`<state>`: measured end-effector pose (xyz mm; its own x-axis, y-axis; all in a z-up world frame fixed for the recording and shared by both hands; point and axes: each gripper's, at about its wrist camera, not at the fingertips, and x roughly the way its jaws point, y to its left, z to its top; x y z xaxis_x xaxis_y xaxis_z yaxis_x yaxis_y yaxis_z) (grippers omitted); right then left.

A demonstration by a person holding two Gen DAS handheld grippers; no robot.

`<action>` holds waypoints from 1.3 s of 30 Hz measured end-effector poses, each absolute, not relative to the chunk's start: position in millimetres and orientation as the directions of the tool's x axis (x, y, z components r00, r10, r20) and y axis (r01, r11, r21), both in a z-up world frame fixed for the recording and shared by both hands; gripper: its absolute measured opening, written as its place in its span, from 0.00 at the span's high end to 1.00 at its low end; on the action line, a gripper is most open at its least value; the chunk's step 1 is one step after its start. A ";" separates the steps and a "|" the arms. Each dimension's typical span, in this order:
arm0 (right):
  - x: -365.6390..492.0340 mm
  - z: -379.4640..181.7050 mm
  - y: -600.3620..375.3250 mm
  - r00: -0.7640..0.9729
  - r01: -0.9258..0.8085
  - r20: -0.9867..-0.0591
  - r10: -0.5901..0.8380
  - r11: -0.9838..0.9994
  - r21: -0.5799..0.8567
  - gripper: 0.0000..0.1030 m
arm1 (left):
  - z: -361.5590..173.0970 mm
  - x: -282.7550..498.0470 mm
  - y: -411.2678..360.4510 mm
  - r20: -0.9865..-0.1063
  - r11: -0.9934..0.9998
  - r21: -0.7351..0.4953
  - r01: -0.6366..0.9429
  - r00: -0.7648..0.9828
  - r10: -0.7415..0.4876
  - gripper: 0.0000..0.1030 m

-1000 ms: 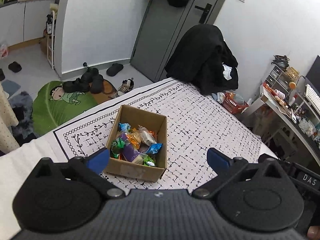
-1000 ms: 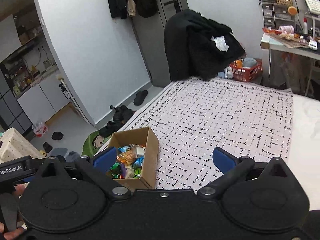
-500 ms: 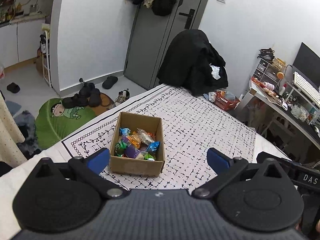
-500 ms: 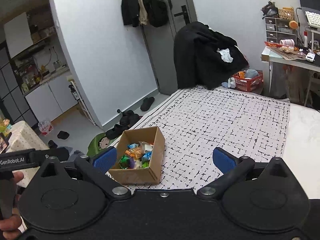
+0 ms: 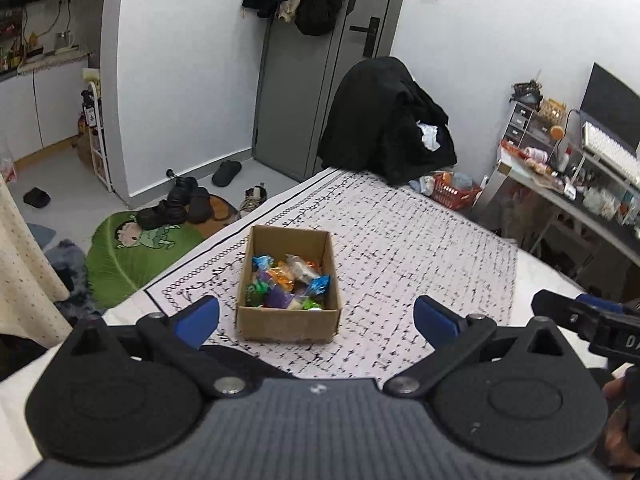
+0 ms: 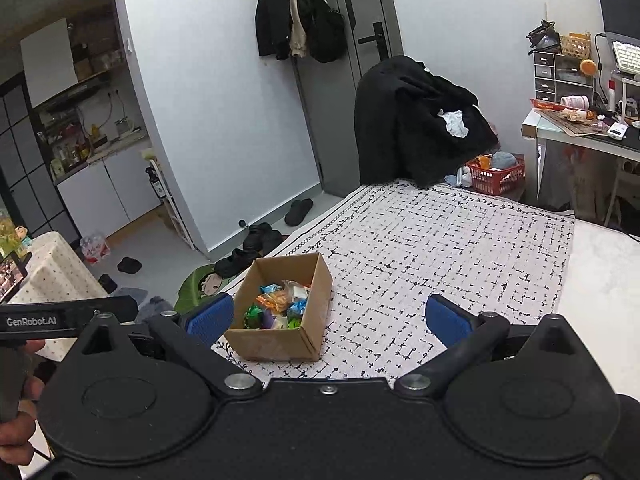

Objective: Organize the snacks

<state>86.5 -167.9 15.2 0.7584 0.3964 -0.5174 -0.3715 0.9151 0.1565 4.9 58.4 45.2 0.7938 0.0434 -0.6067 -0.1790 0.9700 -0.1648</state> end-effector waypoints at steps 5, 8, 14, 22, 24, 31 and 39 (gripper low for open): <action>81.7 16.8 -169.8 0.757 -0.378 -0.518 0.398 0.914 0.149 0.00 | 47.2 -0.7 57.4 -0.602 0.973 -0.151 -0.172 0.797 0.047 0.00; 80.2 17.0 -170.2 0.754 -0.381 -0.522 0.399 0.913 0.148 0.00 | 47.7 -1.9 57.3 -0.601 0.973 -0.153 -0.174 0.798 0.048 0.00; 74.8 16.3 -166.3 0.749 -0.393 -0.527 0.402 0.909 0.135 0.00 | 47.6 -4.5 57.3 -0.602 0.974 -0.150 -0.172 0.797 0.047 0.00; 70.2 12.2 -159.5 0.736 -0.407 -0.545 0.402 0.906 0.118 0.00 | 42.7 -8.2 57.9 -0.612 0.976 -0.142 -0.165 0.790 0.045 0.00; 70.5 11.4 -159.3 0.735 -0.407 -0.547 0.401 0.906 0.116 0.00 | 41.9 -7.9 57.1 -0.614 0.976 -0.142 -0.164 0.788 0.043 0.00; 72.2 10.0 -159.7 0.733 -0.396 -0.557 0.391 0.911 0.119 0.00 | 38.8 -7.4 58.4 -0.620 0.976 -0.142 -0.163 0.783 0.041 0.00; 74.4 8.3 -159.3 0.731 -0.390 -0.562 0.386 0.913 0.120 0.00 | 36.8 -4.8 59.2 -0.625 0.977 -0.143 -0.160 0.780 0.036 0.00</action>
<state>74.4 -159.3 8.3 0.7310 0.3865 -0.5624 -0.3905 0.9128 0.1197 -4.8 59.2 36.8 0.7796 0.0363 -0.6252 -0.1599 0.9768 -0.1426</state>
